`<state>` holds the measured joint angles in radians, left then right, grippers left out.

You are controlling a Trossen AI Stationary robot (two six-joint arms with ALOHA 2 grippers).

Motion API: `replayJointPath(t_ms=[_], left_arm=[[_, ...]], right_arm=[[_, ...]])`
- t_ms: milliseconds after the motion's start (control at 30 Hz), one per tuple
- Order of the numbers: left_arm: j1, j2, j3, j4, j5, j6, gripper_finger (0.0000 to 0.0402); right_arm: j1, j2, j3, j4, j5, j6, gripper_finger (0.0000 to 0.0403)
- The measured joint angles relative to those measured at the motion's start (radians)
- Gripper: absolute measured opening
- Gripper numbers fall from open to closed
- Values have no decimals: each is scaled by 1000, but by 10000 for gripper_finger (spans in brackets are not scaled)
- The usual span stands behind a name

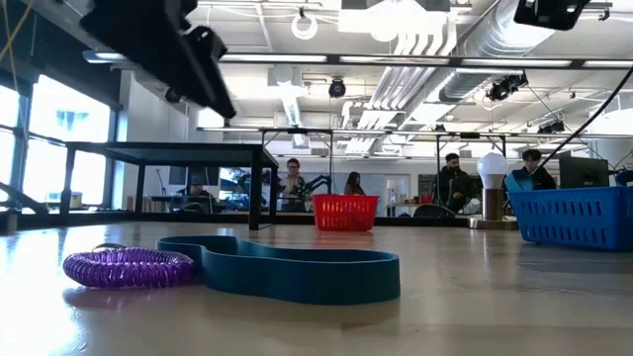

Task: Pick & Place Office Desk Supplies
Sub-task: Put the blue rubber band into the blue bin

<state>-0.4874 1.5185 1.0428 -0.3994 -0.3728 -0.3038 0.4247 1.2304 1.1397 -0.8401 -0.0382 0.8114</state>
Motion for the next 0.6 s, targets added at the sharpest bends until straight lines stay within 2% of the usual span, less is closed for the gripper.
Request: replayJointPath(t_ms=[133,333,600], left_arm=[[-32,64,0,-4,11,-8,223],[-46,143,0,39,17,-120,223],[-38,217,0,77,53,-109,223]], right_arm=[[98,5,0,8,122,62,176],[201,34,0,35,261,161,176],[261,126,0,156,387,147,176]])
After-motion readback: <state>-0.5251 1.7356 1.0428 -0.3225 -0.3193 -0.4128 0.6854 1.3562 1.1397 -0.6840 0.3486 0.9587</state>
